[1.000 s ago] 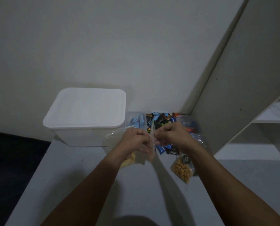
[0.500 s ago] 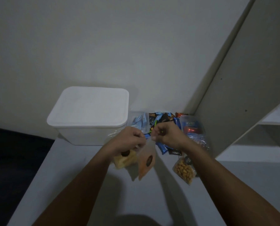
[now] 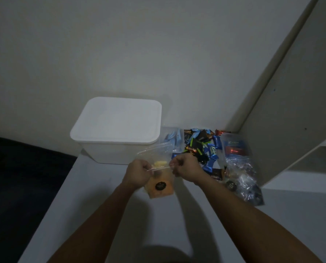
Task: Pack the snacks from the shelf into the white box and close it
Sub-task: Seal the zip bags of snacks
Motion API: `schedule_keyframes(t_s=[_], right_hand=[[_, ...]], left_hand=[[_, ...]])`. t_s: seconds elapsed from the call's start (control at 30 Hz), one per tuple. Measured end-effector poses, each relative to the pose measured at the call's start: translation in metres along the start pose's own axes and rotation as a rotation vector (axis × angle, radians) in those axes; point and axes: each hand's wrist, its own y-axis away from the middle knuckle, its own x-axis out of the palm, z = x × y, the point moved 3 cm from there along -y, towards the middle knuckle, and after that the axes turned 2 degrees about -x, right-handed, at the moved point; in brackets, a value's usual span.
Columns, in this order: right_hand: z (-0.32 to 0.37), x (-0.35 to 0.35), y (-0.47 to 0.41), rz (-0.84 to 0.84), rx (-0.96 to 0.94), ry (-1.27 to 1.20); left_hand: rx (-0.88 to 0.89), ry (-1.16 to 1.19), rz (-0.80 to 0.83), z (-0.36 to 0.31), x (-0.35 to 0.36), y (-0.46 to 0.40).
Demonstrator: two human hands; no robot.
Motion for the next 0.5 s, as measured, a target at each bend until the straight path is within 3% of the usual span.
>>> schedule_keyframes(t_s=[0.23,0.4,0.5], right_hand=[[-0.006,-0.001,-0.006,-0.032,0.036,0.006],[-0.016,-0.022,-0.001,-0.062,0.023,0.004],[-0.03,-0.044,0.006,-0.09,0.082,-0.022]], left_hand=[[-0.044,-0.156,-0.193,0.0,0.007,0.004],[0.16,-0.262,-0.327,-0.013,0.015,0.007],[0.264,-0.215,-0.309,-0.034,0.028,0.009]])
